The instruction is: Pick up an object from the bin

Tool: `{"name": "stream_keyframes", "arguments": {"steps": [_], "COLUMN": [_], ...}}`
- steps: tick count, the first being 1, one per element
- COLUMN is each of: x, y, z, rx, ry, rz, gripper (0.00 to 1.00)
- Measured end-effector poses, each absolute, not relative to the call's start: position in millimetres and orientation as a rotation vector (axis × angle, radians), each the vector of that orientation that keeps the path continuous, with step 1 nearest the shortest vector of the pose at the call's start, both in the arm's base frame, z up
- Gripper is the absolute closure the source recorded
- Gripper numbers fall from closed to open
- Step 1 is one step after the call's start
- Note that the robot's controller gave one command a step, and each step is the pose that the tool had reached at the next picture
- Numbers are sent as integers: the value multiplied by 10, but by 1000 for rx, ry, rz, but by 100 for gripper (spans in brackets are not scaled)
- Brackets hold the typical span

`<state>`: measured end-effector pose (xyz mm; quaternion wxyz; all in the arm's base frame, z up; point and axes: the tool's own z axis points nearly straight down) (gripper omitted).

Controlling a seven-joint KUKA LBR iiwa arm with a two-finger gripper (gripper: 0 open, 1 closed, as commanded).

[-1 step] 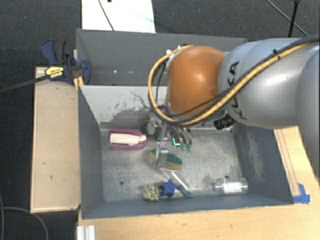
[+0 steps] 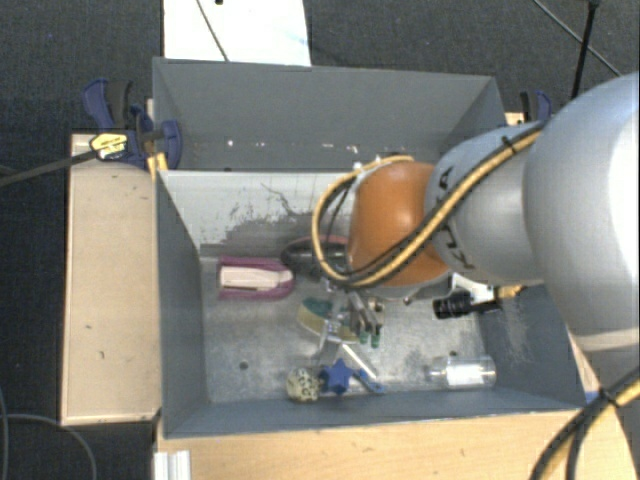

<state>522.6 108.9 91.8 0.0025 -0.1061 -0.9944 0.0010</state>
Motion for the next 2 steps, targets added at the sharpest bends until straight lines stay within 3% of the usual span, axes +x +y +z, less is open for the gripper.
{"name": "stream_keyframes", "arguments": {"steps": [1, 2], "x": [5242, 5156], "y": [1106, 988], "z": [948, 2312], "rx": [-336, -324], "ry": [-3124, -3134], "rz": [-2, -5], "gripper": [100, 100]}}
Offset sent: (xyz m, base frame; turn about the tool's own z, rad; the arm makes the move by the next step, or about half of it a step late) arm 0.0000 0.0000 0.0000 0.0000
